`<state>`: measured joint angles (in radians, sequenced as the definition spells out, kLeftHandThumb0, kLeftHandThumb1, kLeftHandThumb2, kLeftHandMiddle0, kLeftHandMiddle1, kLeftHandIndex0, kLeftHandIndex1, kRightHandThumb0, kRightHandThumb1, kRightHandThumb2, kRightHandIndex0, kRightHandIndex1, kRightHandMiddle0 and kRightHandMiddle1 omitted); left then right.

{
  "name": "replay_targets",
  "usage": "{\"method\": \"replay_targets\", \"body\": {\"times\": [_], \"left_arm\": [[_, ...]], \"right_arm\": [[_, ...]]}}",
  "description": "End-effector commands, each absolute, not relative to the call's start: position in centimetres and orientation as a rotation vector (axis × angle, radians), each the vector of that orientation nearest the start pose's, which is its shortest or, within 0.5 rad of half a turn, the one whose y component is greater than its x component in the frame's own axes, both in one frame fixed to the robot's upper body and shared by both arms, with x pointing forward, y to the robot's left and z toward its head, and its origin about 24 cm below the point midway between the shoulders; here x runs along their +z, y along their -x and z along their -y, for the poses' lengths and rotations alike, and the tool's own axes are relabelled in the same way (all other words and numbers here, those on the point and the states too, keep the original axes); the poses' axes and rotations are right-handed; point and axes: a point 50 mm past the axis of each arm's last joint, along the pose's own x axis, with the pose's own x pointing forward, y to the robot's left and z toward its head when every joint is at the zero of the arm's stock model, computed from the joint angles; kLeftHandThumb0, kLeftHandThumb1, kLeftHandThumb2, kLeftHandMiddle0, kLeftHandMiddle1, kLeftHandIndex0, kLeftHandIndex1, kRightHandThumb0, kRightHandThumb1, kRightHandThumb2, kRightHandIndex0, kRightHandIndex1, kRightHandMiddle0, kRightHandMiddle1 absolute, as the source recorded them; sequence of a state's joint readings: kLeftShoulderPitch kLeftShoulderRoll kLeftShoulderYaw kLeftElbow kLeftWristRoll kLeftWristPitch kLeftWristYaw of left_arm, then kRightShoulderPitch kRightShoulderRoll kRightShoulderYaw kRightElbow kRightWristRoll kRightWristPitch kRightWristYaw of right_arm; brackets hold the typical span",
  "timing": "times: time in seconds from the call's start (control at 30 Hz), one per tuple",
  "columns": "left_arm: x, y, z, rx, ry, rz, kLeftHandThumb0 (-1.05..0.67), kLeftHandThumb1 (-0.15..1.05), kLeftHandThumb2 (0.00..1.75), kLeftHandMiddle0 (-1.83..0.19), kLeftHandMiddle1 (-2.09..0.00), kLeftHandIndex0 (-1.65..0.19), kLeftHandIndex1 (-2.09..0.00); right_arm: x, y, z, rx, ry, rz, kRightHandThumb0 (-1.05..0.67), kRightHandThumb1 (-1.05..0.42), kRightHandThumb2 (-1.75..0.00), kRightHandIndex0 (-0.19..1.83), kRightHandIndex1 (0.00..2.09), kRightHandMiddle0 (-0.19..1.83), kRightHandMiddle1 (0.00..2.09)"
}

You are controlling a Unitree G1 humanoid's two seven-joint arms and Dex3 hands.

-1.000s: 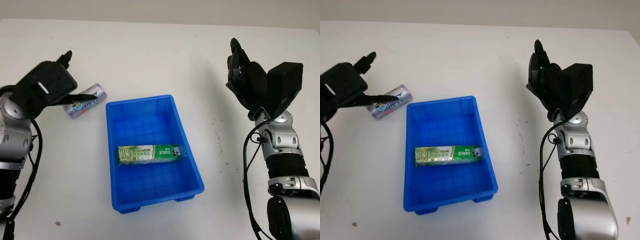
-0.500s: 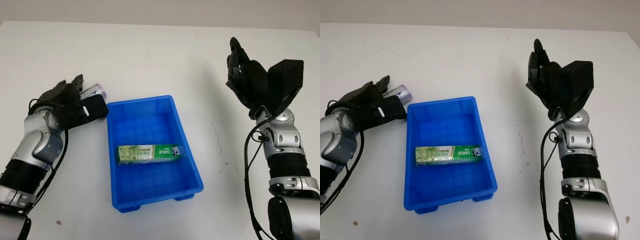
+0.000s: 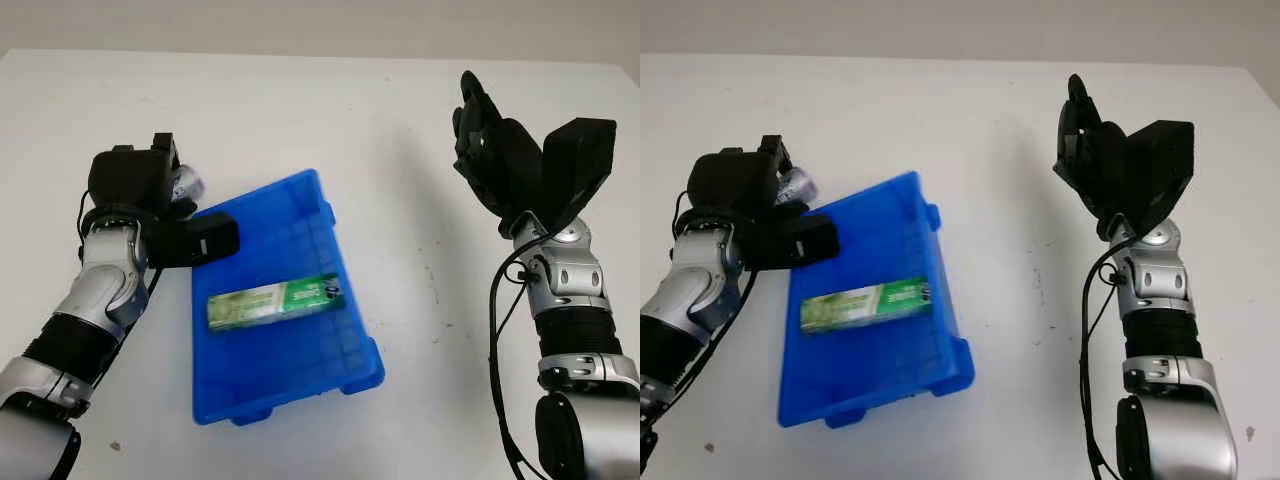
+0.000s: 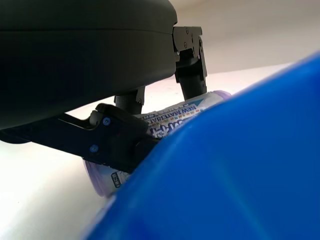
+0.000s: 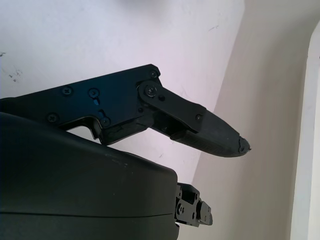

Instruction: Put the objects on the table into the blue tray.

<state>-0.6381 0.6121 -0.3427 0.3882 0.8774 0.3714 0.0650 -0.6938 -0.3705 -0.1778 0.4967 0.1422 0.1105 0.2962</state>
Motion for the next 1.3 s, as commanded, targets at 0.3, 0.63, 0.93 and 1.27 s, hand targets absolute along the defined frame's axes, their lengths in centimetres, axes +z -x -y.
{"method": "replay_targets", "body": {"times": [0.3, 0.63, 0.93, 1.27], "left_arm": [[14.9, -35.7, -24.1, 0.260, -1.426, 0.092, -0.43, 1.05, 0.47, -0.98, -2.09, -0.20, -2.09], [15.3, -35.9, -24.2, 0.274, -1.398, 0.106, -0.40, 1.05, 0.41, -0.85, -2.09, -0.18, -2.09], [20.3, -35.1, -24.0, 0.253, -0.979, 0.313, -0.39, 1.05, 0.45, -0.84, -2.09, -0.34, -2.09], [27.6, -32.6, -23.9, 0.061, -0.449, 0.529, -0.45, 1.05, 0.42, -1.02, -2.09, -0.81, -2.09]], "right_arm": [[15.6, -36.9, 22.3, 0.132, 0.114, 0.125, -0.65, -1.05, -0.90, -0.19, 0.00, -0.19, 0.00], [15.6, -36.9, 22.1, 0.124, 0.126, 0.120, -0.66, -1.05, -0.88, -0.19, 0.00, -0.19, 0.00], [15.5, -36.7, 22.1, 0.120, 0.127, 0.130, -0.65, -1.05, -0.88, -0.19, 0.00, -0.19, 0.00], [15.2, -36.8, 21.9, 0.114, 0.130, 0.108, -0.66, -1.05, -0.86, -0.19, 0.00, -0.19, 0.00]]}}
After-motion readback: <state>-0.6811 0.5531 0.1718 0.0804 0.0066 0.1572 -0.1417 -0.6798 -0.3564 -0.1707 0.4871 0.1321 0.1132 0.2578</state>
